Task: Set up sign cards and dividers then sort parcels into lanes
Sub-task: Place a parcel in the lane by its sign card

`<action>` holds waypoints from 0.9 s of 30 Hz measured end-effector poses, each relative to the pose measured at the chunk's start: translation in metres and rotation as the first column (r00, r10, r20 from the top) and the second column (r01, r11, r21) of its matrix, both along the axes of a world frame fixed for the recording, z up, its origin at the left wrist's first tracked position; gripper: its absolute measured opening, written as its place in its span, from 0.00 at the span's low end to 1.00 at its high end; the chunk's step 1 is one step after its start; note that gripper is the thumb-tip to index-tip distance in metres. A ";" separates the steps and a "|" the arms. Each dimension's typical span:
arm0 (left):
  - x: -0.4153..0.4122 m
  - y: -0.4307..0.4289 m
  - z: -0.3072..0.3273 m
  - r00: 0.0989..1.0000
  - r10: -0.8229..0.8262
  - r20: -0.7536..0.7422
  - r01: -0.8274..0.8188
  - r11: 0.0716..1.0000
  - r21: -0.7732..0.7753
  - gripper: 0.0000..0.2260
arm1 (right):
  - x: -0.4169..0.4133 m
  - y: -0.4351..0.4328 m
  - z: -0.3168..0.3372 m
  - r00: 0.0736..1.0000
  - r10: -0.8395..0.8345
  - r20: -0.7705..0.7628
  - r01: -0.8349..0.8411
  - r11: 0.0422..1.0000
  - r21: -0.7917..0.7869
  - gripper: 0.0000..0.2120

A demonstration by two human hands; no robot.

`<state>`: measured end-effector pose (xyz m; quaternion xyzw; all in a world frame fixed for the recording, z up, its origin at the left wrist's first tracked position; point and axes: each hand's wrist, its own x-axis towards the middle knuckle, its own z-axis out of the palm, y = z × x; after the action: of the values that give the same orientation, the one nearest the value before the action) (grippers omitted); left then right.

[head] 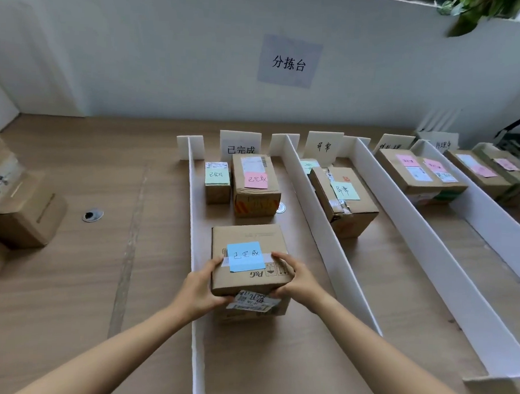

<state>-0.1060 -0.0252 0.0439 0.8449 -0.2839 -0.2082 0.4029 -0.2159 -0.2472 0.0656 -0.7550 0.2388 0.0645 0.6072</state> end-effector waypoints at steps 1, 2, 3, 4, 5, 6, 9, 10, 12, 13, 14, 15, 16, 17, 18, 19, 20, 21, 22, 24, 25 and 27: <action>0.000 -0.002 -0.002 1.000 0.011 -0.002 -0.011 1.000 -0.003 0.43 | 0.002 -0.002 -0.003 1.000 0.004 0.001 -0.004 1.000 0.008 0.40; 0.000 -0.004 -0.004 1.000 0.025 -0.005 -0.025 1.000 -0.004 0.43 | 0.005 -0.006 -0.007 1.000 0.003 0.005 -0.003 1.000 0.013 0.40; 0.001 -0.007 -0.006 0.999 0.036 -0.006 -0.036 0.999 -0.009 0.43 | 0.008 -0.009 -0.010 1.000 0.001 0.013 -0.002 1.000 0.014 0.40; 0.001 -0.009 -0.008 0.999 0.046 -0.002 -0.046 0.999 -0.009 0.43 | 0.011 -0.012 -0.013 1.000 0.003 0.017 -0.003 1.000 0.018 0.41; 0.002 -0.012 -0.010 0.999 0.053 0.008 -0.053 0.999 -0.003 0.43 | 0.014 -0.014 -0.016 1.000 0.006 0.019 -0.006 1.000 0.020 0.41; 0.004 -0.013 -0.012 0.998 0.056 0.024 -0.057 0.998 0.008 0.43 | 0.016 -0.015 -0.019 1.000 0.009 0.019 -0.010 1.000 0.018 0.40; 0.010 -0.017 -0.019 0.992 0.087 0.088 -0.091 0.995 0.041 0.43 | 0.020 -0.019 -0.026 0.999 0.030 0.018 -0.030 0.999 -0.022 0.40; 0.013 -0.018 -0.022 0.988 0.093 0.121 -0.100 0.993 0.056 0.43 | 0.022 -0.021 -0.029 0.999 0.034 0.024 -0.033 0.999 -0.035 0.41; 0.018 -0.018 -0.027 0.975 0.102 0.198 -0.126 0.986 0.113 0.45 | 0.028 -0.024 -0.033 0.999 0.038 0.035 -0.036 0.998 -0.046 0.41; 0.021 -0.019 -0.027 0.968 0.106 0.228 -0.142 0.979 0.147 0.45 | 0.031 -0.026 -0.034 0.999 0.038 0.035 -0.036 0.998 -0.048 0.42; 0.024 -0.020 -0.026 0.961 0.107 0.255 -0.155 0.972 0.178 0.45 | 0.034 -0.028 -0.034 0.999 0.038 0.033 -0.036 0.998 -0.045 0.42; 0.027 -0.021 -0.025 0.955 0.103 0.279 -0.163 0.965 0.203 0.45 | 0.037 -0.029 -0.034 0.999 0.040 0.030 -0.039 0.998 -0.043 0.42; 0.030 -0.022 -0.024 0.948 0.097 0.302 -0.169 0.960 0.224 0.45 | 0.041 -0.030 -0.033 0.999 0.042 0.031 -0.041 0.998 -0.043 0.42; 0.033 -0.024 -0.022 0.942 0.096 0.322 -0.179 0.954 0.240 0.44 | 0.044 -0.031 -0.033 0.998 0.045 0.033 -0.043 0.998 -0.044 0.42; 0.036 -0.026 -0.020 0.936 0.094 0.341 -0.188 0.948 0.257 0.44 | 0.048 -0.032 -0.033 0.998 0.044 0.038 -0.042 0.998 -0.046 0.42; 0.039 -0.028 -0.018 0.932 0.089 0.352 -0.195 0.940 0.279 0.44 | 0.052 -0.033 -0.034 0.998 0.038 0.040 -0.036 0.998 -0.051 0.42; 0.041 -0.030 -0.016 0.929 0.082 0.360 -0.199 0.933 0.300 0.43 | 0.056 -0.034 -0.034 0.999 0.032 0.042 -0.030 0.998 -0.054 0.42; 0.044 -0.030 -0.014 0.928 0.077 0.365 -0.202 0.927 0.316 0.43 | 0.060 -0.035 -0.033 0.999 0.029 0.042 -0.027 0.998 -0.055 0.42; 0.046 -0.032 -0.013 0.926 0.077 0.370 -0.206 0.923 0.326 0.43 | 0.064 -0.036 -0.033 0.999 0.031 0.042 -0.028 0.998 -0.053 0.42; 0.050 -0.033 -0.012 0.924 0.086 0.372 -0.219 0.917 0.332 0.43 | 0.071 -0.038 -0.033 0.998 0.039 0.039 -0.037 0.998 -0.048 0.43; 0.052 -0.034 -0.011 0.924 0.094 0.370 -0.225 0.917 0.330 0.43 | 0.075 -0.039 -0.033 0.999 0.038 0.039 -0.036 0.998 -0.050 0.43; 0.055 -0.035 -0.011 0.927 0.114 0.356 -0.235 0.918 0.318 0.43 | 0.080 -0.040 -0.034 0.999 0.031 0.043 -0.029 0.998 -0.052 0.43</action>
<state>-0.0509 -0.0606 0.0330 0.9486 -0.2274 -0.0740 0.2074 -0.1357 -0.2870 0.0316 -0.7751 0.2155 0.0508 0.5918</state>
